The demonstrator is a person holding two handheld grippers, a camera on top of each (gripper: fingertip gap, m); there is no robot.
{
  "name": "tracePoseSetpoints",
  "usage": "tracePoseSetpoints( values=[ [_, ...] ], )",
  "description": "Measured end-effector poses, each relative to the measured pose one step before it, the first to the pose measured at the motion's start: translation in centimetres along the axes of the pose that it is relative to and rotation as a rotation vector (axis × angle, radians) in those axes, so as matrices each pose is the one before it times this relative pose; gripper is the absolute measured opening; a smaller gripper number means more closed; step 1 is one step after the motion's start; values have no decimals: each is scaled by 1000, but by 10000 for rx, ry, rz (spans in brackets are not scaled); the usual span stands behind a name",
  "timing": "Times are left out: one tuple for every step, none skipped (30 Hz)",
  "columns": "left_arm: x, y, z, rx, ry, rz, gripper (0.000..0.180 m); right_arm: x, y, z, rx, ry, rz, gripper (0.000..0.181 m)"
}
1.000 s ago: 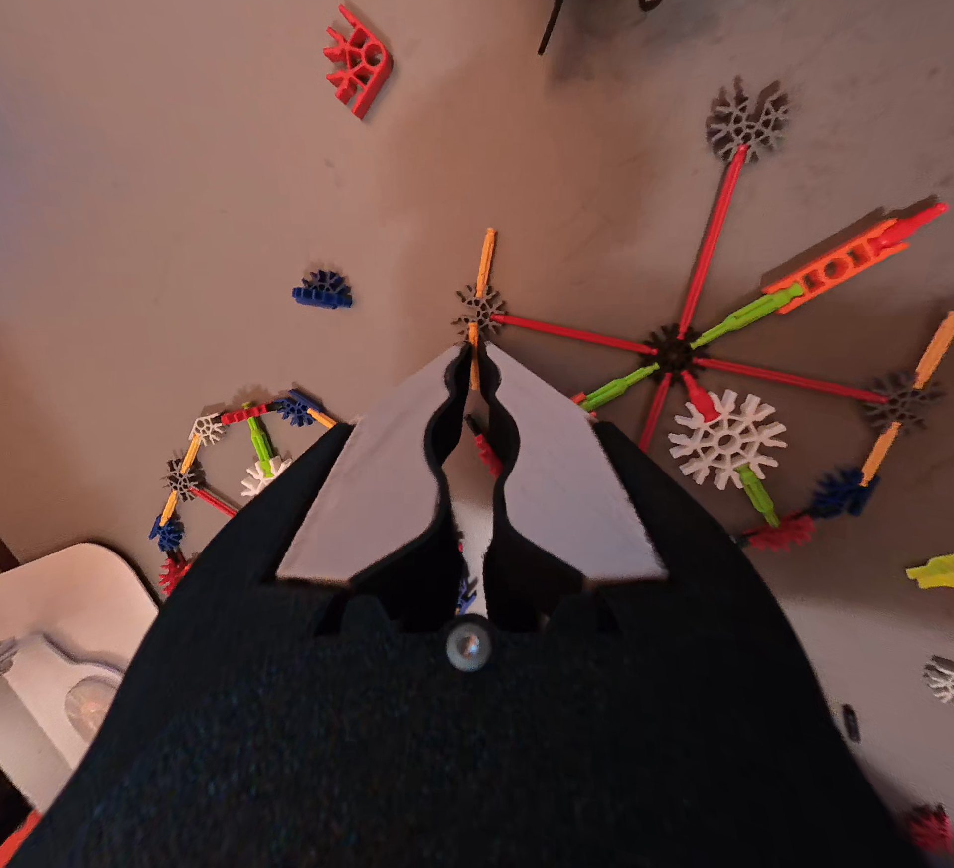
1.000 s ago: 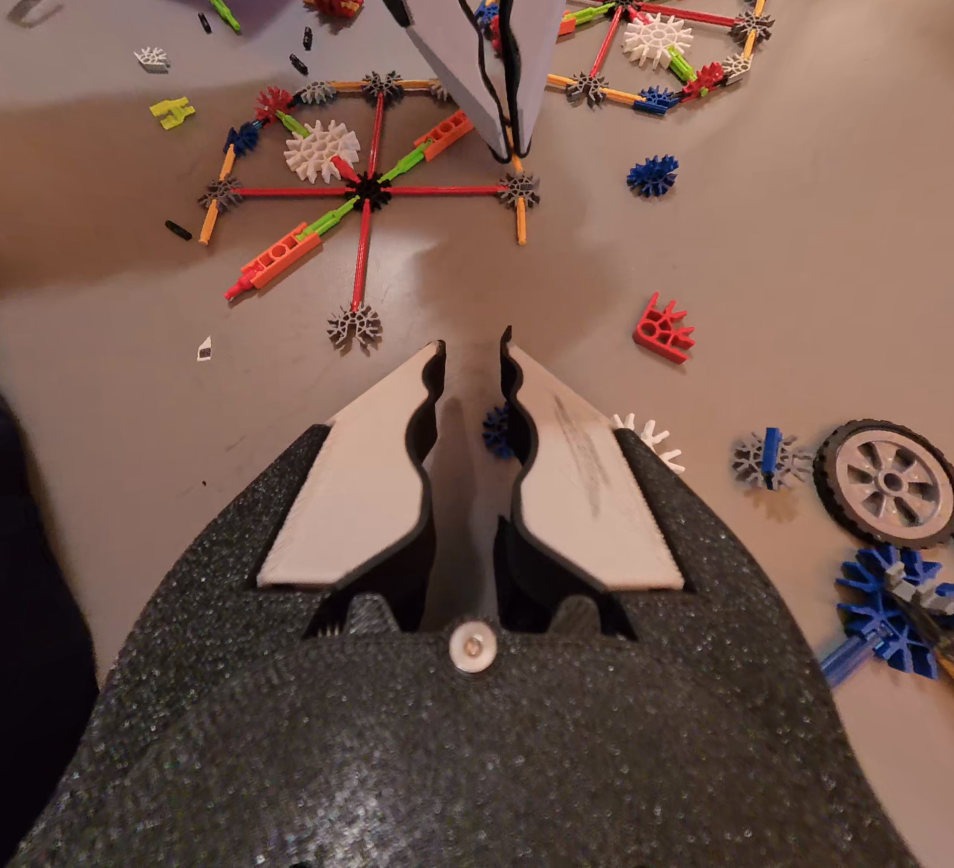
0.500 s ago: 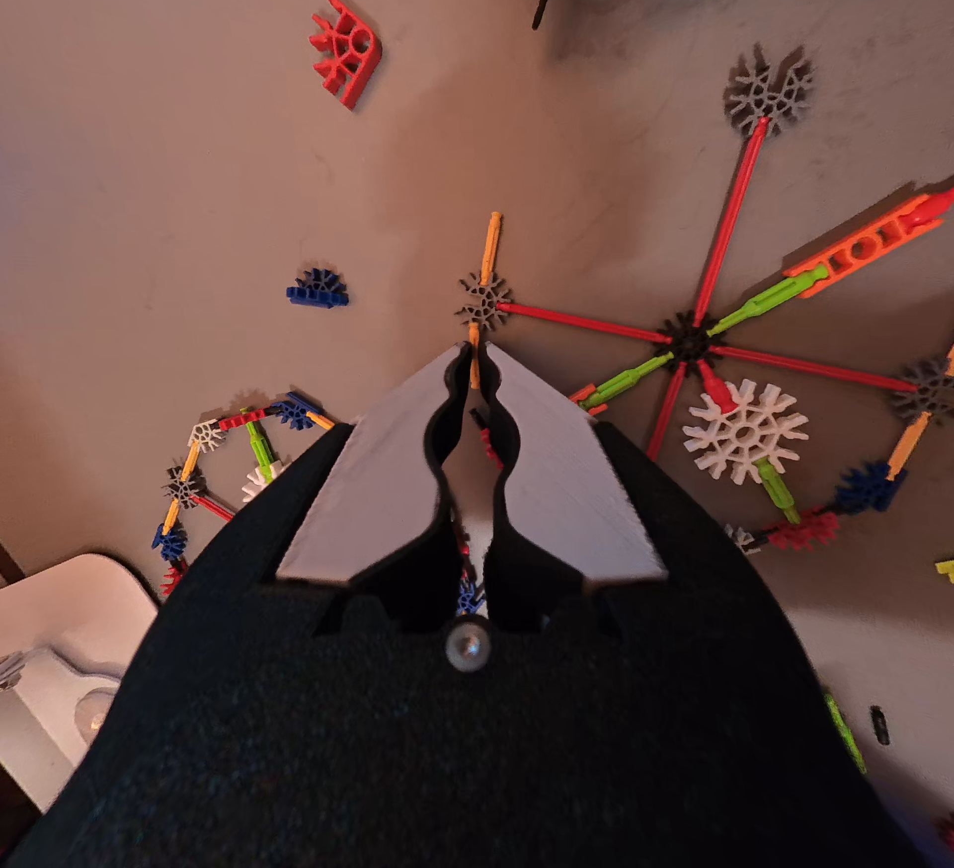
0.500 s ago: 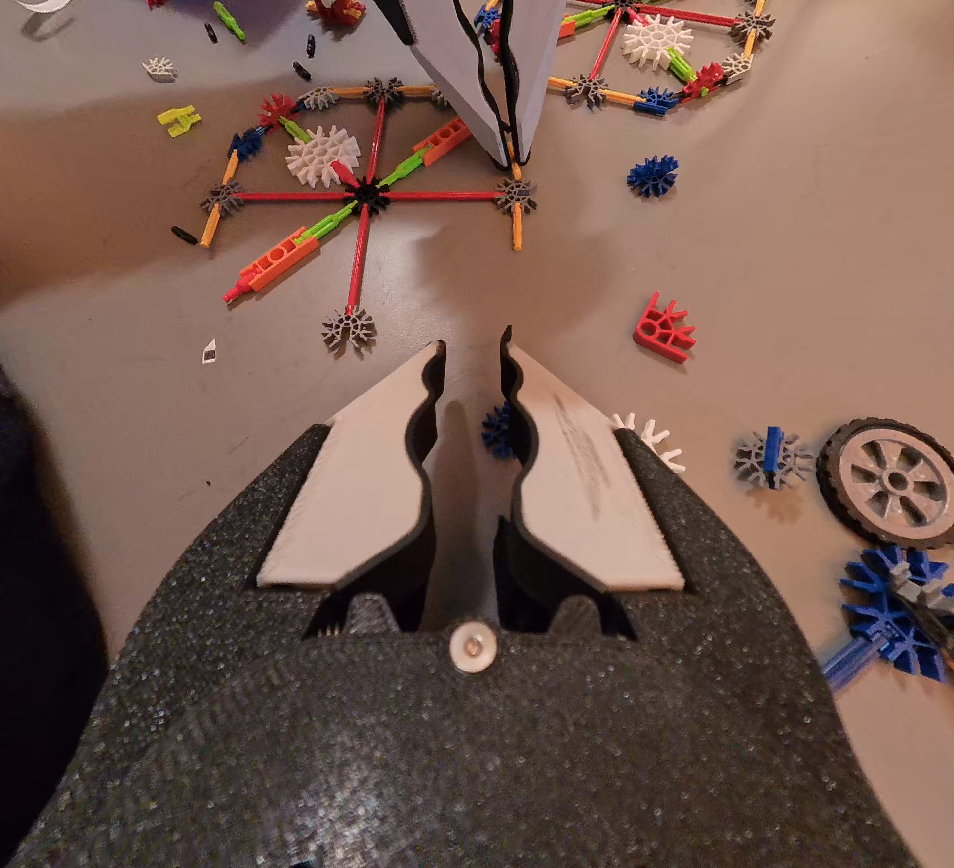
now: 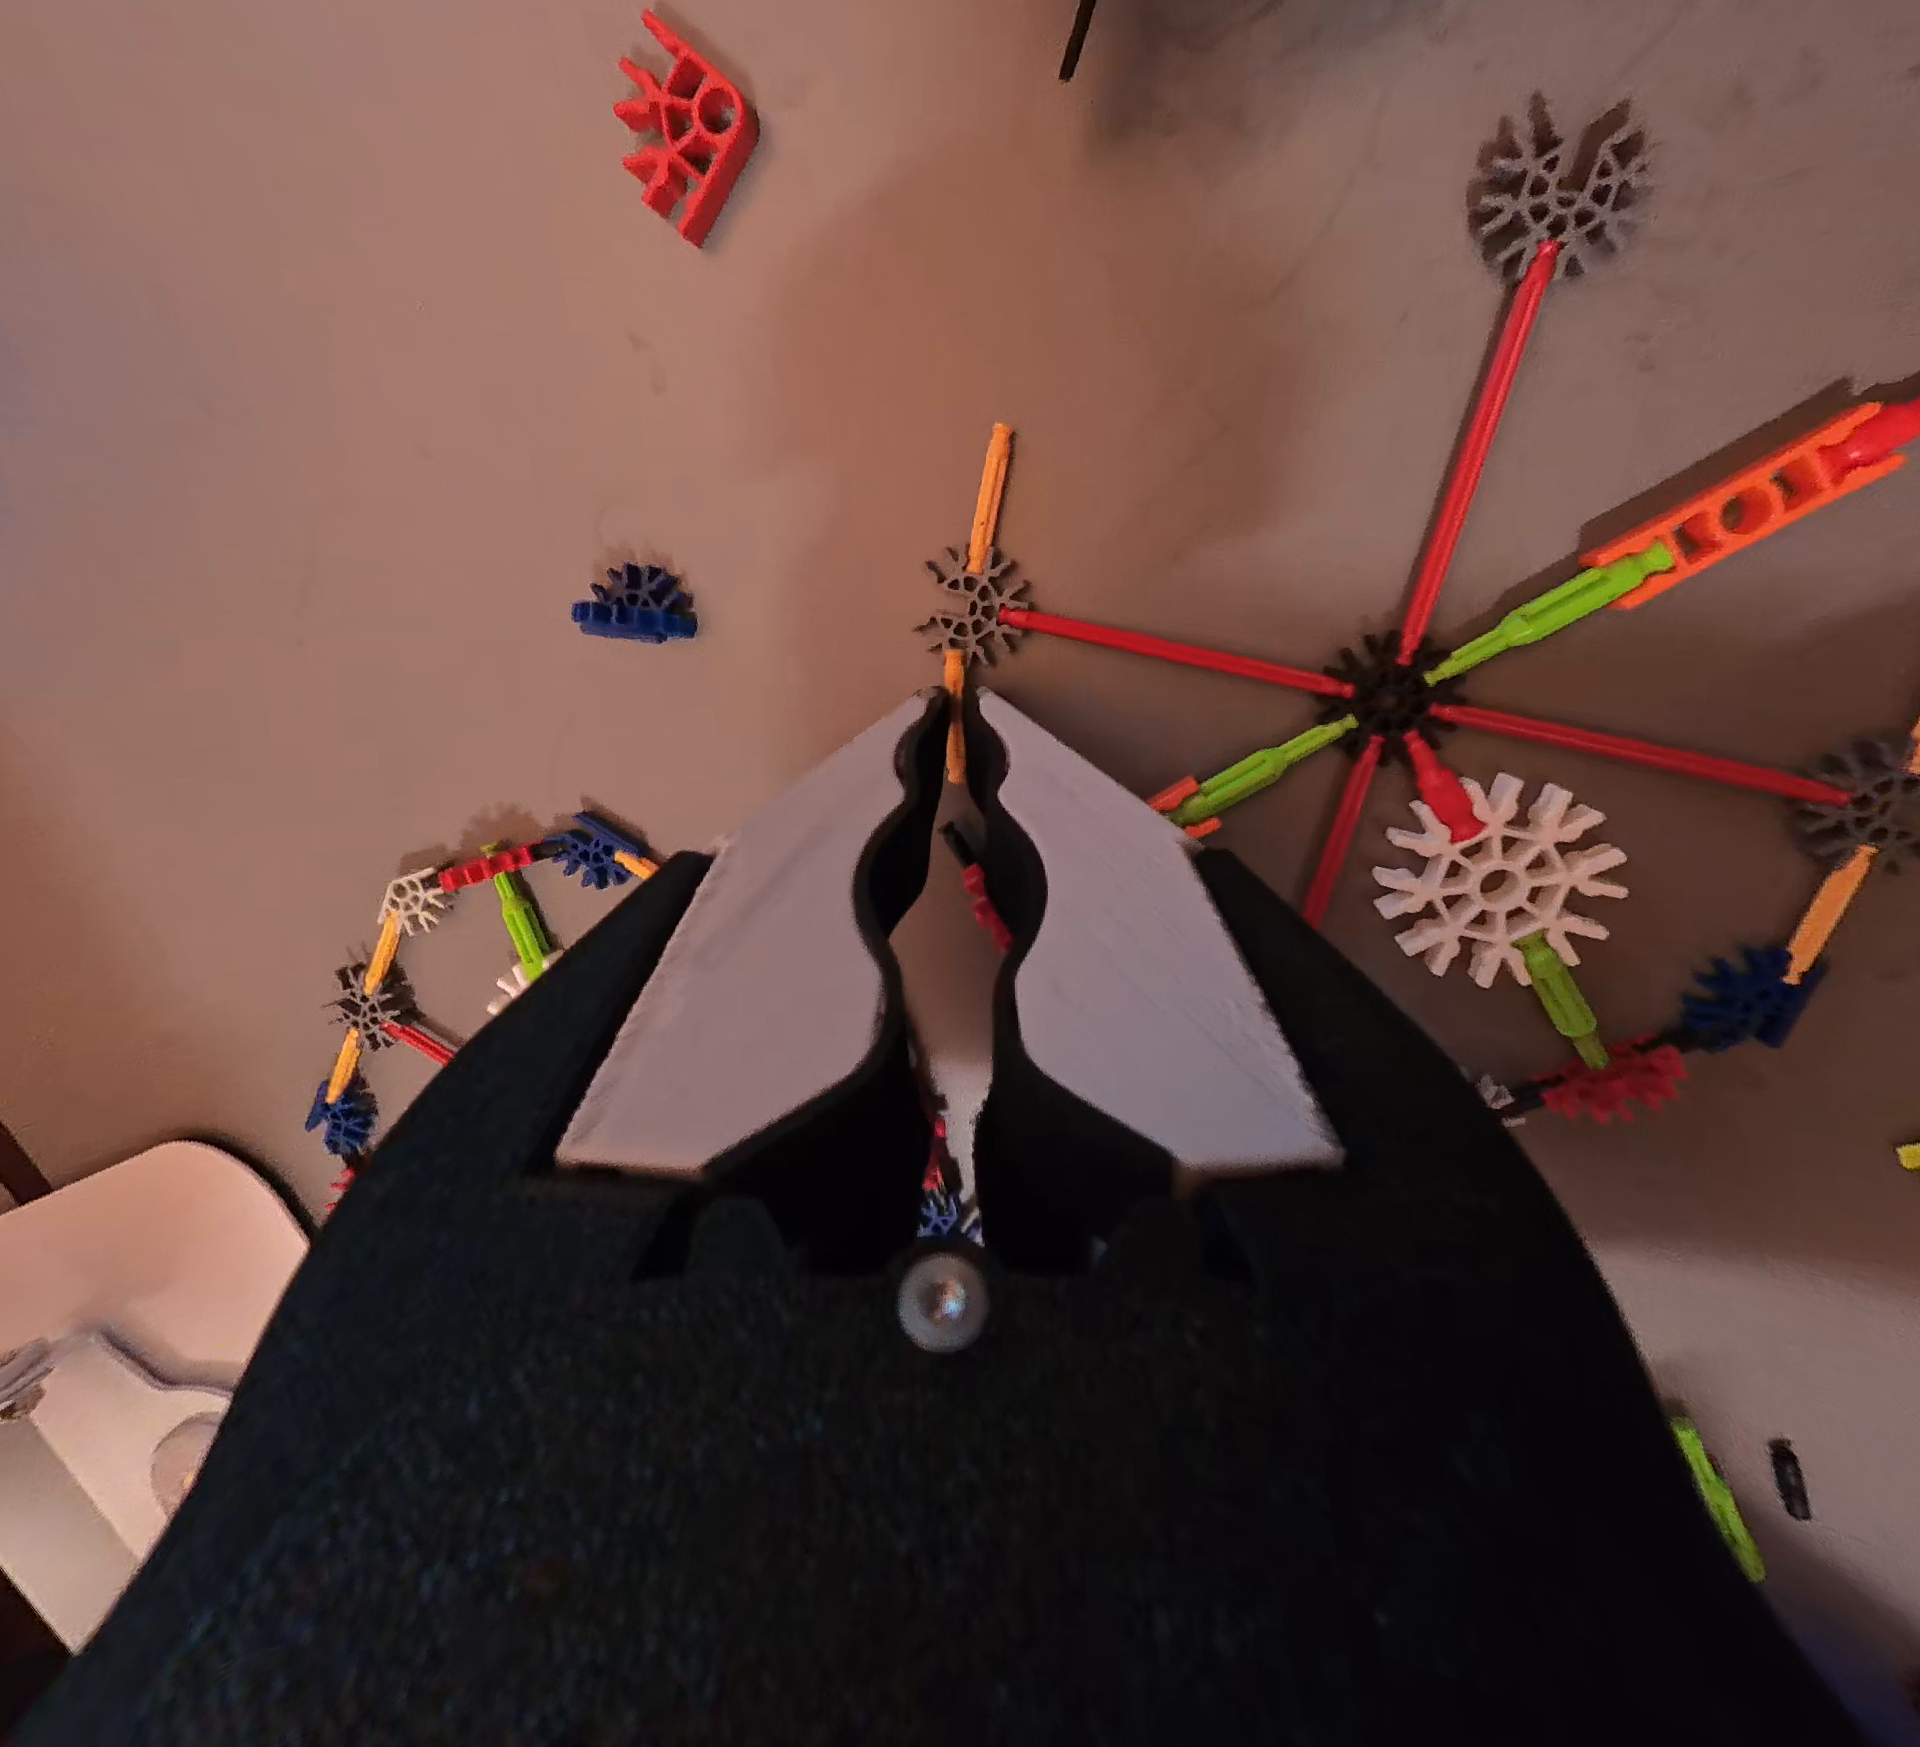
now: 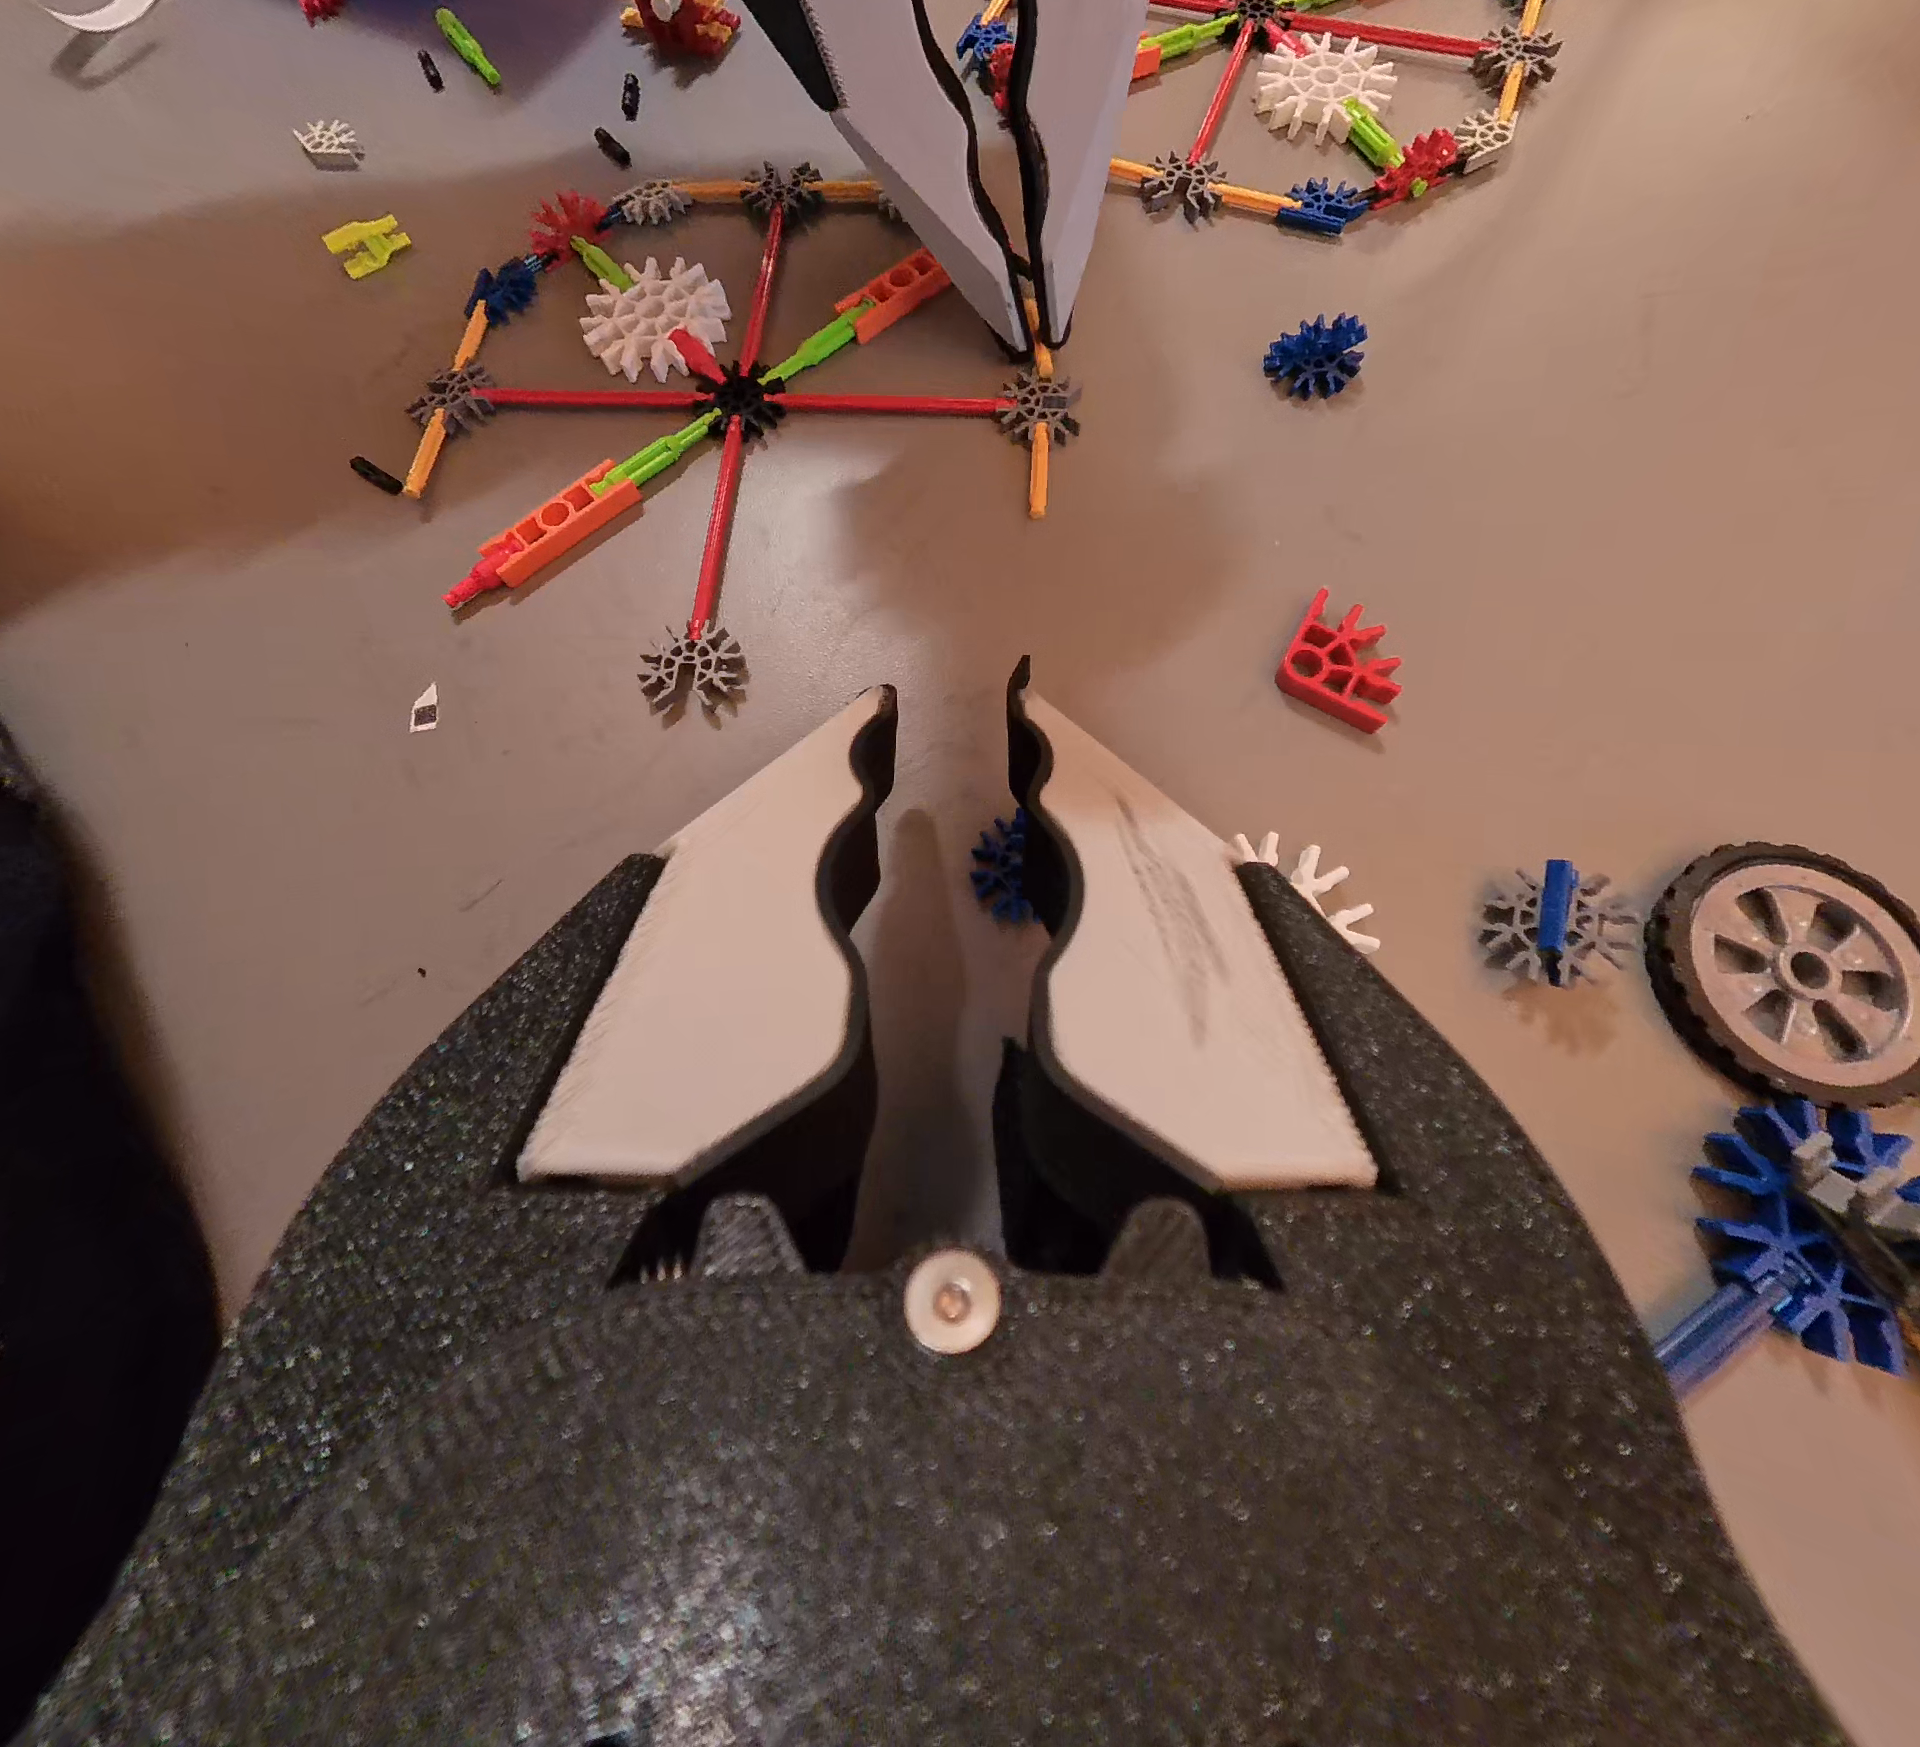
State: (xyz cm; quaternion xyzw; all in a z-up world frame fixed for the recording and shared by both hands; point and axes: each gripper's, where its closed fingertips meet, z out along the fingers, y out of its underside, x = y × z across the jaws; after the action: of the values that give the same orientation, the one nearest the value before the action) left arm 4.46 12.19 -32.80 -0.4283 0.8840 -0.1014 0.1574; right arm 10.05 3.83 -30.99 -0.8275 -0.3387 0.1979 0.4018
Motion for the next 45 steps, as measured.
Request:
tracePoseSetpoints(
  values=[
    [56, -147, -27, 55, 52, -31, 0, -4, -5, 6, 1, -5, 7, 19],
    [-20, -81, -35, 27, -15, 27, 0, -6, 4, -2, -3, -3, 2, 19],
    [-29, -73, -28, 28, -28, 26, 0, -2, 0, 0, 0, -1, 1, 20],
    [-17, -90, -50, 43, -21, 11, 0, 1, -6, -1, 7, -2, 5, 20],
    [20, -53, -20, 24, 13, -3, 0, 1, -15, -10, 11, -4, 8, 19],
    [-37, 31, 23, -32, -28, 14, 0, -5, -10, 8, 4, -5, 7, 19],
    [44, 121, 84, -77, 19, 32, 0, -12, 12, 8, -5, -4, 0, 19],
    [32, 174, 111, -105, 15, 53, 0, -8, 0, 4, -3, -3, -4, 20],
    [5, -26, 45, 30, 3, 16, 0, -4, -13, -11, 10, -3, -1, 20],
    [59, -57, 16, 43, 70, -84, 0, -1, -25, -2, 15, -3, 5, 19],
    [14, -3, -1, -2, 14, 19, 0, -2, -15, -6, 8, -4, 4, 19],
    [-32, 21, -2, -43, -23, 43, 0, -10, 9, 9, -4, -2, 0, 20],
    [-9, -31, 18, -15, -4, -2, 0, -4, 2, 3, -4, 1, -3, 20],
    [-19, -86, 24, 26, 2, -46, 0, 1, -4, 2, 3, 0, -1, 20],
    [-61, -44, 49, 3, -32, -61, 1, -2, -5, -2, 6, -5, 3, 19],
    [-121, 77, 20, -76, -90, -10, 1, -9, -15, -2, 5, -5, 1, 19],
    [-109, 124, -23, -84, -84, 11, 1, -5, -9, 8, 3, 0, -3, 19],
    [-59, 37, -82, -8, -17, -63, 2, 5, -3, 2, 2, 2, -3, 19],
    [-69, 1, -131, 36, -3, -114, 4, -3, 1, -8, 5, -1, 1, 19],
    [-33, -13, -202, 55, 23, -96, 5, 0, -18, -5, 10, -3, 3, 19],
    [-40, -123, -252, 103, 15, -105, 5, -6, -20, 0, 9, -3, 3, 19],
    [-190, -149, -237, 104, -60, -168, 5, 3, 4, 11, 0, -4, -1, 19],
    [-182, -229, -261, 158, -1, -248, 2, -11, 2, 3, -4, -5, -3, 19],
    [5, -323, -228, 220, 134, -218, 0, -2, -7, 7, 2, -8, -3, 19],
    [-31, -265, -86, 159, 93, -190, 0, -17, -7, 4, 5, -11, 2, 19],
    [64, -242, 42, 116, 108, -121, 0, -11, -10, 8, 4, -12, 2, 19],
    [134, -131, 143, 33, 104, -26, 0, -10, 1, -1, -1, -9, -4, 19],
    [188, 46, 230, -76, 105, 38, 0, -4, -5, 10, -3, -6, -5, 19],
    [144, 103, 257, -84, 65, 34, 0, -1, -3, -3, 5, -5, 0, 19],
    [67, 268, 268, -160, 29, 9, 0, 3, -27, -8, 22, 0, 4, 19],
    [28, 381, 240, -197, -10, 59, 0, 15, -40, -32, 29, 5, 5, 19],
    [-50, 205, 181, -81, -57, 30, 0, 10, -20, -15, 20, 9, 1, 19],
    [-14, -55, 50, 62, 7, -57, 0, 9, -14, -13, 13, 10, -5, 19],
    [131, -174, 6, 132, 137, -141, 0, 0, -18, -7, 13, 7, -7, 19],
    [154, -31, 39, 5, 121, -55, 0, -1, -19, -11, 17, 3, -4, 19],
    [-59, 7, 25, -51, -51, 100, 0, -6, -17, -9, 12, -4, 1, 19],
    [-20, 18, 1, -78, -11, 37, 0, -1, 7, 5, 0, -9, 5, 19],
    [14, 5, 11, -57, 26, 24, 0, -3, -2, 7, -5, -10, 5, 19],
    [23, -1, 9, -57, 15, 54, 0, -3, 8, 5, 0, -11, 2, 19],
    [37, 11, 4, -70, 28, 20, 0, -12, -4, -2, 6, -13, 1, 19],
    [44, -1, 5, -80, 74, -56, 0, -16, -14, -3, 4, -10, 0, 19],
    [29, -2, 12, -102, 86, -60, 0, 3, 8, 9, -3, -6, -5, 19],
    [24, -3, 8, -117, 112, -54, 0, -12, 2, 8, -7, -2, -7, 19],
    [22, 2, 12, -175, 144, -91, 0, -5, 13, 8, -6, -1, -4, 19],
    [8, -4, 17, -236, 129, -53, 0, -5, 9, 10, -3, -2, -7, 19]
  ],
)
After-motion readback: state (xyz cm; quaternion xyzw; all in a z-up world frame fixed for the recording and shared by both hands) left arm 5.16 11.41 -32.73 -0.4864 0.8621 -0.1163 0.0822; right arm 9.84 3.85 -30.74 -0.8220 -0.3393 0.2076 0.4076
